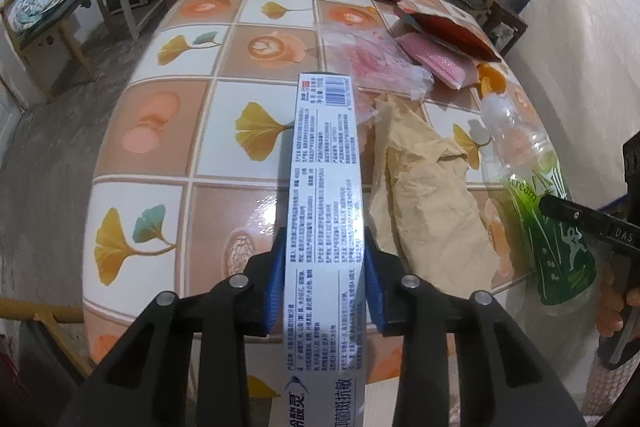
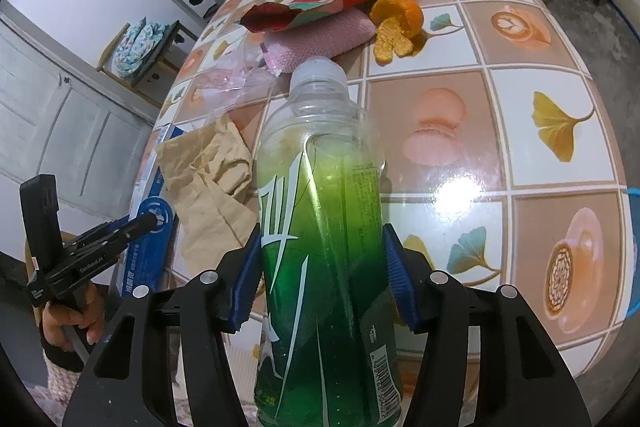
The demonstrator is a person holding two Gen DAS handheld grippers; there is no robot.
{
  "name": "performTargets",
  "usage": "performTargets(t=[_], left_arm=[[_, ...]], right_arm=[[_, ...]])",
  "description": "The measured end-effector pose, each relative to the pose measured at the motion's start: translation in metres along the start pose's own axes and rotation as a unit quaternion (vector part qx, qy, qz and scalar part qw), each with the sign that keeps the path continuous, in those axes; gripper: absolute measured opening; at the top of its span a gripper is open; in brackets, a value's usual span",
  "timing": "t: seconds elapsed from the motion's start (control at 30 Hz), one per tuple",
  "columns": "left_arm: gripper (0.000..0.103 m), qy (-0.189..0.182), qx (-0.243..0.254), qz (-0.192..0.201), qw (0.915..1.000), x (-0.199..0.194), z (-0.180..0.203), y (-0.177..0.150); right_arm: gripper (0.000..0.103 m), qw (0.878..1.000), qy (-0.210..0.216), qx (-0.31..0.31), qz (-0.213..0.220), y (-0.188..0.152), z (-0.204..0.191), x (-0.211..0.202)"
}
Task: Collect trash
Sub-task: 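Lift the green bottle and blue box off the table with both grippers, then carry both items to the blue wastebasket and open both grippers over it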
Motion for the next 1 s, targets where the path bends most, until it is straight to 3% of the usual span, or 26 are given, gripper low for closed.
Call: performTargets(t=[0.37, 0.6, 0.83, 1.0], left_arm=[[0.032, 0.017, -0.028, 0.046, 0.9984, -0.037, -0.012, 0.004], [0.033, 0.015, -0.009, 0.094, 0.9954, -0.075, 0.003, 0.024], [0.033, -0.063, 0.070, 0.141, 0.9855, -0.096, 0.085, 0.080], [0.033, -0.169, 0.158, 0.115, 0.9660, -0.077, 0.206, 0.126]], right_arm=[[0.053, 1.000, 0.020, -0.005, 0.015, -0.002, -0.002, -0.017], [0.053, 0.998, 0.052, -0.002, 0.038, -0.002, -0.003, -0.045], [0.053, 0.991, 0.092, 0.038, 0.092, -0.004, 0.020, -0.101], [0.053, 0.977, 0.094, 0.117, 0.153, -0.010, 0.089, -0.149]])
Point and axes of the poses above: each gripper's, at about its wrist camera, not at the fingertips, and x roughly the way its jaws point, z to its right, y to its top, the point moved 10 cm from there along x, roughly the way its jaws point, and after that the axes turned 14 degrees about x, right-handed, at the moved point
